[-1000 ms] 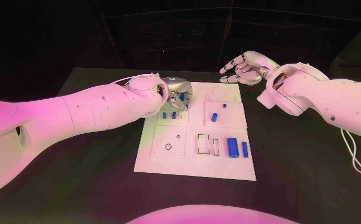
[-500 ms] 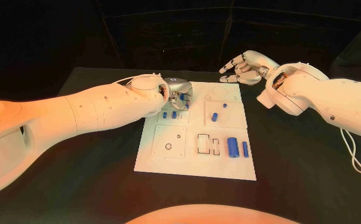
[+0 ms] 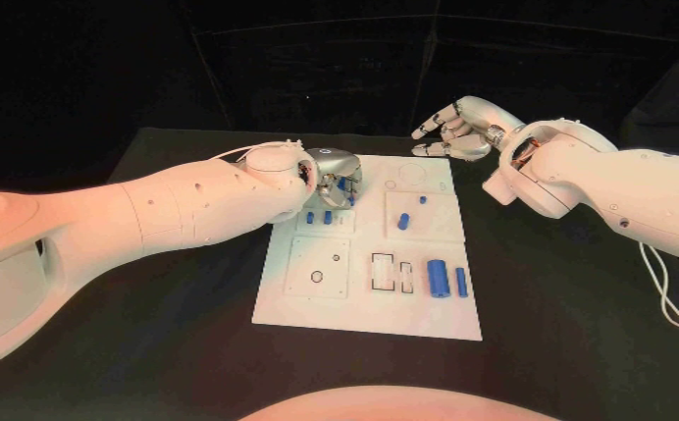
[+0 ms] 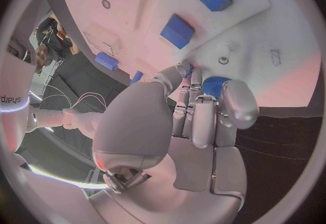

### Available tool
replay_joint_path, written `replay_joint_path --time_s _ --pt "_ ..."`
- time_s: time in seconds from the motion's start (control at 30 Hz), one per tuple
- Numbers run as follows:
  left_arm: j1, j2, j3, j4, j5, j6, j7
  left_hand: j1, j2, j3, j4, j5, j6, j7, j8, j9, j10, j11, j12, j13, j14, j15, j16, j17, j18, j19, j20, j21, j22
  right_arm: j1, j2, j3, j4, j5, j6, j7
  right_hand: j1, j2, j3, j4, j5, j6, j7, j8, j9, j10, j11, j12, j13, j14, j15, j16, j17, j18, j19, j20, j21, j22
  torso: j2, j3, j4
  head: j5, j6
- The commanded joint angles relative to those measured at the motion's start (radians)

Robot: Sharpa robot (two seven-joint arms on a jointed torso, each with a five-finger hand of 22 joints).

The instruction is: Assemble the parts on the task board

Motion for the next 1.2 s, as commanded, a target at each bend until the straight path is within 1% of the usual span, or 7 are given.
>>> replay_joint_path --time_s 0.03,0.33,0.43,0.73,0.83,0.97,1.2 --pt "-0.001 -0.012 0.006 0.018 -0.006 -0.036 0.01 -0.003 0.006 0.007 0.0 -0.001 0.01 0.003 -0.007 0.0 0.01 0.001 -0.005 -0.001 0.018 -0.008 0.005 0.0 -0.012 0.009 0.001 0.008 0.006 0.002 0.0 0.0 0.0 -0.001 -0.002 0.009 -0.01 0.001 0.002 0.006 0.001 -0.008 0.0 0.004 -0.001 -0.004 0.002 -0.004 0.0 0.065 -0.009 -0.003 0.084 0.011 0.0 -0.006 -0.005 0.027 -0.001 0.0001 0.0013 0.0 0.003" --pt "-0.001 -0.049 0.037 0.064 0.028 -0.069 0.017 -0.009 0.001 0.011 -0.003 -0.001 0.012 0.005 -0.014 -0.002 0.013 0.003 -0.015 -0.005 0.019 -0.008 0.006 -0.002 -0.014 0.012 0.001 0.018 0.017 0.002 0.0 0.0 0.0 -0.001 -0.002 0.011 -0.01 0.001 0.002 0.006 0.001 -0.008 0.0 0.004 -0.001 -0.004 0.002 -0.004 0.0 0.065 -0.009 -0.003 0.084 0.011 0.0 -0.006 -0.005 0.027 -0.001 -0.0001 0.0021 0.002 0.015" --pt "-0.001 -0.067 0.042 0.079 0.036 -0.069 0.013 -0.013 -0.001 0.012 -0.004 -0.001 0.014 0.007 -0.016 -0.003 0.017 0.003 -0.018 -0.006 0.02 -0.008 0.005 -0.004 -0.014 0.013 0.001 0.021 0.021 0.002 -0.001 0.0 -0.001 -0.001 -0.002 0.01 -0.01 0.001 0.002 0.006 0.001 -0.008 0.0 0.004 -0.001 -0.004 0.002 -0.004 0.0 0.065 -0.009 -0.003 0.084 0.011 0.0 -0.006 -0.005 0.027 -0.001 0.0004 0.0027 0.005 0.017" --pt "-0.001 -0.135 0.046 0.118 0.045 -0.044 -0.001 -0.018 -0.005 0.014 -0.004 -0.001 0.018 0.007 -0.019 -0.003 0.021 0.003 -0.023 -0.008 0.02 -0.007 0.005 -0.006 -0.015 0.014 0.001 0.025 0.026 0.002 -0.004 0.0 -0.001 -0.001 0.0 0.009 -0.01 0.002 0.002 0.006 0.001 -0.008 0.0 0.004 -0.001 -0.003 0.002 -0.003 0.0 0.065 -0.009 -0.003 0.084 0.011 0.0 -0.006 -0.005 0.027 0.0 -0.0009 0.0012 0.003 0.018" --pt "-0.001 -0.155 0.046 0.126 0.058 -0.031 -0.005 -0.022 -0.007 0.013 -0.004 -0.001 0.02 0.006 -0.021 -0.004 0.023 0.003 -0.026 -0.009 0.02 -0.007 0.004 -0.008 -0.015 0.014 0.002 0.026 0.027 0.002 -0.004 0.0 -0.002 -0.001 0.001 0.008 -0.01 0.002 0.002 0.006 0.001 -0.008 0.0 0.004 -0.001 -0.003 0.002 -0.003 0.0 0.065 -0.009 -0.003 0.084 0.011 0.0 -0.006 -0.005 0.027 0.0 -0.0001 0.0009 0.004 0.018" --pt "-0.001 -0.173 0.046 0.137 0.066 -0.026 -0.008 -0.031 -0.014 0.011 -0.003 -0.001 0.021 0.006 -0.025 -0.005 0.027 0.004 -0.032 -0.011 0.02 -0.007 0.003 -0.012 -0.015 0.013 0.002 0.026 0.028 0.002 -0.003 0.0 -0.005 -0.001 0.002 0.009 -0.01 0.002 0.002 0.006 0.001 -0.008 0.0 0.004 -0.001 -0.003 0.002 -0.003 0.0 0.065 -0.009 -0.003 0.084 0.011 0.0 -0.006 -0.005 0.027 0.001 0.0002 0.0009 -0.001 0.021" --pt "-0.001 -0.19 0.046 0.148 0.068 -0.019 -0.011 -0.033 -0.016 0.011 -0.002 -0.001 0.022 0.006 -0.027 -0.005 0.029 0.004 -0.034 -0.012 0.02 -0.007 0.003 -0.012 -0.015 0.013 0.002 0.026 0.028 0.002 0.0 0.0 -0.009 -0.001 0.004 0.009 -0.01 0.002 0.002 0.006 0.001 -0.008 0.0 0.004 -0.001 -0.003 0.002 -0.003 0.0 0.065 -0.009 -0.003 0.084 0.011 0.0 -0.006 -0.005 0.027 0.0 0.0003 -0.0002 0.004 0.018"
